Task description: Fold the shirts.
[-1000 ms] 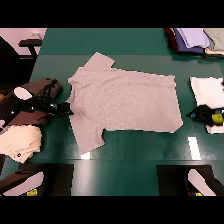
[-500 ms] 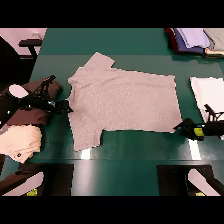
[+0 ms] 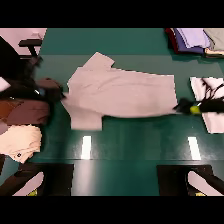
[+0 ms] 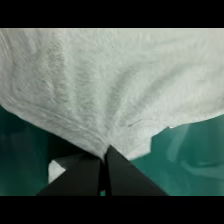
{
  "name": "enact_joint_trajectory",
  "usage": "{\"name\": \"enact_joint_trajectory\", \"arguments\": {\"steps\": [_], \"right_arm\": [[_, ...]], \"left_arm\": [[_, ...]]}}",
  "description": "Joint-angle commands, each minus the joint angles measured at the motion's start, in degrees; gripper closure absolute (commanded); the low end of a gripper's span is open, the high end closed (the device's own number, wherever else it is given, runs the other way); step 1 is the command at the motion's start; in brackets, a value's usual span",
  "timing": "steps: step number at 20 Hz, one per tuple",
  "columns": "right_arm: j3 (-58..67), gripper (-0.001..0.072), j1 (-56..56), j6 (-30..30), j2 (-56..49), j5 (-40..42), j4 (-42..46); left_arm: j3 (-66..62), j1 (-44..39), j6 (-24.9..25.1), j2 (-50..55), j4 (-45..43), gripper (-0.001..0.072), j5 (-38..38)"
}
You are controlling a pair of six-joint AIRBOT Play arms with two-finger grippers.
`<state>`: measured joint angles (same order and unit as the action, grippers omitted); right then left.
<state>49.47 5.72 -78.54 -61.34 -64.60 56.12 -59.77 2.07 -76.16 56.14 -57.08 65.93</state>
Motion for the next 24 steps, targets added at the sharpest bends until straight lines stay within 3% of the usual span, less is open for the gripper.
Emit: {"name": "enact_joint_trajectory", "arguments": {"steps": [1,4,8,12,16,21,24], "right_arm": [[17.81,0.0698,-1.4,0.11,6.86,-2.99,0.31],[36.15,0.0698,-1.36,-0.31,12.26,-5.33,5.86],[54.71,0.0698,-1.33,-3.48,15.41,-12.85,13.49],[69.55,0.0699,-1.36,-7.65,12.55,-25.16,18.16],[75.52,0.0699,-1.36,-10.14,7.15,-33.79,18.88],[61.51,0.0699,-4.48,-10.97,-0.13,-33.7,19.37],[55.74,0.0699,-7.93,-10.95,-9.46,-33.35,24.61]], "left_arm": [[-17.44,0.0,-1.9,-5.38,-2.73,0.0686,1.11],[-38.34,0.0,-2.1,-6.03,-2.69,0.0687,2.69],[-59.67,0.0,-5.95,-6.03,-2.73,0.0687,3.15],[-68.26,0.0,-7.91,-6.62,-2.27,0.0688,2.01],[-63.98,0.0,-9.07,-6.62,-2.27,0.0688,3.28],[-43.01,0.0,-9.33,-2.56,-2.23,0.0687,10.19],[-31.8,-0.39,-8.59,4.72,-2.19,0.0687,11.21]]}}
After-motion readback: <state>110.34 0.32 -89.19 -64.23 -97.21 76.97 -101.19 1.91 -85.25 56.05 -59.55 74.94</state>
